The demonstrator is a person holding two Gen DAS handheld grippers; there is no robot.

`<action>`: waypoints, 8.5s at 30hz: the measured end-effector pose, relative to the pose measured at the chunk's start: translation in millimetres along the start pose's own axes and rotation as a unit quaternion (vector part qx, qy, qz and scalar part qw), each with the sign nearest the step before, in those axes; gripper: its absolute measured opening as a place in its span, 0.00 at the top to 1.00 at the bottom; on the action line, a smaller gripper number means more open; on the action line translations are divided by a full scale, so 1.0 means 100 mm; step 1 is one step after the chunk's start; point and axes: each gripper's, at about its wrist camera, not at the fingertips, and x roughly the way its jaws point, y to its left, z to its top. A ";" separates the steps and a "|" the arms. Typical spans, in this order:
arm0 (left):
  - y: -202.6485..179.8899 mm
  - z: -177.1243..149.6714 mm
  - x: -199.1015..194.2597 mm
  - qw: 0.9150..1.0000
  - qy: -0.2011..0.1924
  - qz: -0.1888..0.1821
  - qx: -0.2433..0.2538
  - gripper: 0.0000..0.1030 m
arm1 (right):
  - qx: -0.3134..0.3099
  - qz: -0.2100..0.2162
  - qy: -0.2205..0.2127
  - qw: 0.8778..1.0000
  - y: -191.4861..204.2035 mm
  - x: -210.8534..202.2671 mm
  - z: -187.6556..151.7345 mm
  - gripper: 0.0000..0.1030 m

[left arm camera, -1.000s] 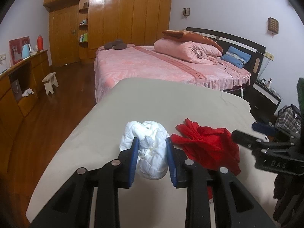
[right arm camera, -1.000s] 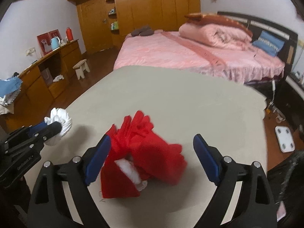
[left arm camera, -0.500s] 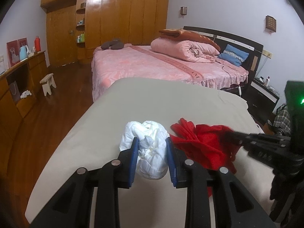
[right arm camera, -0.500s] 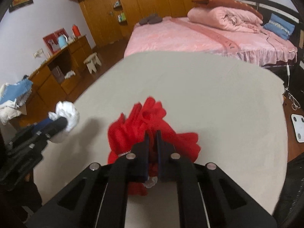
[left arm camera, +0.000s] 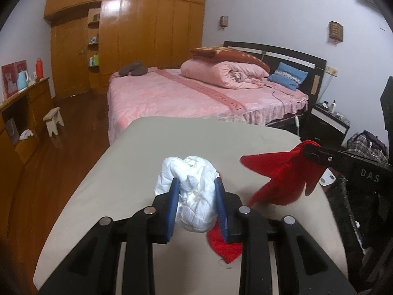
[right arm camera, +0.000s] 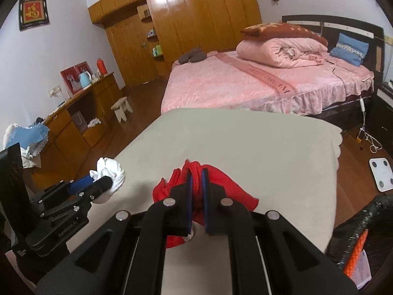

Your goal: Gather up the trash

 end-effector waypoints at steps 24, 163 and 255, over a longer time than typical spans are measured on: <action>-1.17 0.35 -0.26 0.994 -0.038 -0.088 0.054 0.72 | 0.033 -0.053 -0.079 0.995 -0.75 -1.18 0.10 0.94; 0.39 -0.60 0.53 0.996 0.079 0.038 -0.037 0.92 | -0.019 -0.054 0.048 0.997 0.10 0.78 -0.57 0.05; -0.51 -0.36 0.99 0.996 0.085 -0.021 0.004 0.27 | 0.060 -0.096 0.063 0.992 -0.87 0.52 -0.71 0.64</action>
